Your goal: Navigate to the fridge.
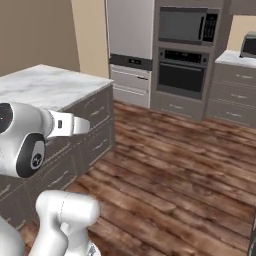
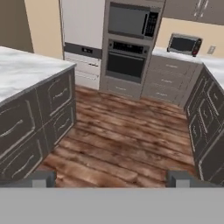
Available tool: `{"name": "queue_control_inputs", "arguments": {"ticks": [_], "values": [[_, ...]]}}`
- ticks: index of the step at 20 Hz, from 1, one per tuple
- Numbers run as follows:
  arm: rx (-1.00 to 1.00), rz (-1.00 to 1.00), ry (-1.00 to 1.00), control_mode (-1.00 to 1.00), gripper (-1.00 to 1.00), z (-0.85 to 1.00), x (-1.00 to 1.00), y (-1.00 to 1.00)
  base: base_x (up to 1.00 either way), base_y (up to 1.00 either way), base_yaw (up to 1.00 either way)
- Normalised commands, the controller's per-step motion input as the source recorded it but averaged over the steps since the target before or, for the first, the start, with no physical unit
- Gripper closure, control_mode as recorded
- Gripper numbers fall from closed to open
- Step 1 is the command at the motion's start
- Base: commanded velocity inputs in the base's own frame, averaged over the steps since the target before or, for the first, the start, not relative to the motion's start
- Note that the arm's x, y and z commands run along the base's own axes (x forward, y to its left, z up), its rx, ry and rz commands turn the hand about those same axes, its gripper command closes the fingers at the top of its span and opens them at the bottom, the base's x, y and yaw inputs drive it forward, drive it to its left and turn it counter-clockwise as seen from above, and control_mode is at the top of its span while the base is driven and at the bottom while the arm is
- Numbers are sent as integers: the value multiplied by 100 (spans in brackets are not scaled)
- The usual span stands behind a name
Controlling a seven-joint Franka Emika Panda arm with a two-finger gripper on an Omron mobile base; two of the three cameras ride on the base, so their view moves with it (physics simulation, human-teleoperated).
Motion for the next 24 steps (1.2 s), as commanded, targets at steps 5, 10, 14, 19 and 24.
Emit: {"name": "queue_control_inputs", "arguments": {"ticks": [5, 10, 14, 19, 24], "values": [[0, 0, 0, 100, -100, 0, 0, 0, 100, -69, -3], [0, 0, 0, 100, -100, 0, 0, 0, 100, -1, -16], [0, 0, 0, 100, -100, 0, 0, 0, 100, 30, -28], [0, 0, 0, 100, -100, 0, 0, 0, 100, 39, -33], [0, 0, 0, 100, -100, 0, 0, 0, 100, 1, -34]]}}
